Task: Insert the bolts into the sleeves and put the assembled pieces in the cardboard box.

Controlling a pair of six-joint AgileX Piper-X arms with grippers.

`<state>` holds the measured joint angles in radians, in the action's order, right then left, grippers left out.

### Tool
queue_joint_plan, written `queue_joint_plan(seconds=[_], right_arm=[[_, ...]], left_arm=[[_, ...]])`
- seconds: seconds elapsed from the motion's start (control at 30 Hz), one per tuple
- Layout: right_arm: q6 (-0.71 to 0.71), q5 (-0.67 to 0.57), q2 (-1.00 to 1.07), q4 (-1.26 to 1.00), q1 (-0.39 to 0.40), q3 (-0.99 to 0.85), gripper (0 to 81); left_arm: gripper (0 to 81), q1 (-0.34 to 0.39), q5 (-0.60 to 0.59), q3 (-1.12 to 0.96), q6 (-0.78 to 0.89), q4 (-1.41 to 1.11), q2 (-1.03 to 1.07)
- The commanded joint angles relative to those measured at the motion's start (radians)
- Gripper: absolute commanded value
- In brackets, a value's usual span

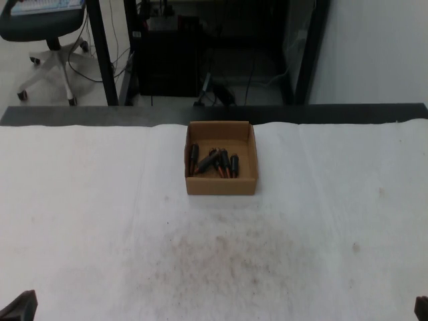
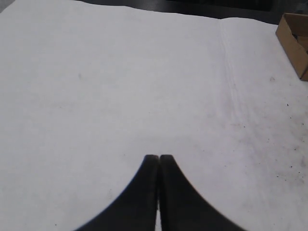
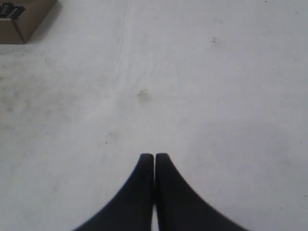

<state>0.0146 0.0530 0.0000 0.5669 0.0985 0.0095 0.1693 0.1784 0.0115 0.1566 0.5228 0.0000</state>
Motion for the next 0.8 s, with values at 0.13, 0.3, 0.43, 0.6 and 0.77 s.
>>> queue_joint_plan(seconds=[0.13,0.3,0.43,0.6,0.77], right_arm=[[-0.007,0.001,0.000,-0.003,0.002,-0.010,0.8],[-0.007,0.001,0.000,-0.003,0.002,-0.010,0.8],[-0.007,0.001,0.000,-0.003,0.002,-0.010,0.8],[-0.007,0.001,0.000,-0.003,0.002,-0.010,0.8],[-0.007,0.001,0.000,-0.003,0.002,-0.010,0.8]], left_arm=[[0.3,-0.004,0.000,-0.011,0.009,-0.010,0.000],[0.3,-0.003,0.000,-0.011,0.001,-0.010,0.000],[0.3,-0.003,0.000,-0.011,-0.094,-0.002,0.000],[0.3,-0.003,0.000,-0.011,-0.097,-0.002,0.000],[0.3,-0.003,0.000,-0.011,-0.093,0.051,0.000]])
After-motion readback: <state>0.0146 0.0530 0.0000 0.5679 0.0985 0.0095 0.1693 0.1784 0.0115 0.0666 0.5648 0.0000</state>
